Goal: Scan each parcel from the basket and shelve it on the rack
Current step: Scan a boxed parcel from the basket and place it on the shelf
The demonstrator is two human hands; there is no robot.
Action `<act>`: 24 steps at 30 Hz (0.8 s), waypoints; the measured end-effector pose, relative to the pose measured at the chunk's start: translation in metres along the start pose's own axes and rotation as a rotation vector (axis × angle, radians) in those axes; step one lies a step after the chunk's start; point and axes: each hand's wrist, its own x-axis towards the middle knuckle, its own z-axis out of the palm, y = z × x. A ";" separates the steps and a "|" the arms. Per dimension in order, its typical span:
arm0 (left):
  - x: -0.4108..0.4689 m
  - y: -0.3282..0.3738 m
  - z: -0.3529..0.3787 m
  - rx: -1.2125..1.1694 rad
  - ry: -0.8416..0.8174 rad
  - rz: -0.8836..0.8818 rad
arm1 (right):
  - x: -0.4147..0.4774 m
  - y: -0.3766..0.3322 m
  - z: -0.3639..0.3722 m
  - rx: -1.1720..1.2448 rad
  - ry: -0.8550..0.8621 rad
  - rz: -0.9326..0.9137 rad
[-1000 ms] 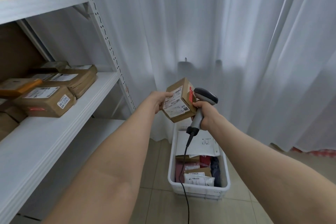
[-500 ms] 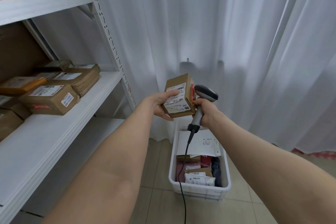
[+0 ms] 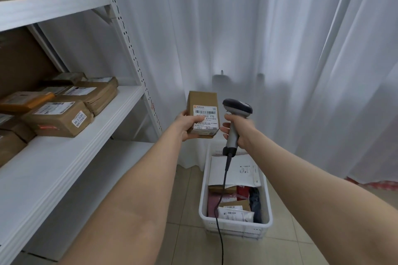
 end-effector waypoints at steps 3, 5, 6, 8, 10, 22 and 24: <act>0.004 -0.004 -0.001 -0.045 0.062 0.038 | -0.003 -0.004 0.004 -0.017 -0.084 -0.001; 0.005 -0.005 -0.003 -0.056 0.092 0.056 | -0.005 -0.006 0.008 -0.041 -0.121 -0.004; 0.005 -0.006 -0.004 -0.058 0.104 0.067 | -0.006 -0.006 0.009 -0.060 -0.140 -0.008; 0.003 -0.005 -0.006 -0.062 0.121 0.086 | -0.009 -0.008 0.013 -0.102 -0.184 -0.010; 0.000 -0.004 -0.009 -0.077 0.140 0.102 | -0.012 -0.009 0.015 -0.130 -0.220 0.000; -0.007 -0.001 -0.018 -0.071 0.191 0.134 | -0.024 -0.017 0.017 -0.202 -0.273 -0.008; -0.009 0.000 -0.019 -0.070 0.188 0.138 | -0.027 -0.019 0.017 -0.231 -0.285 -0.015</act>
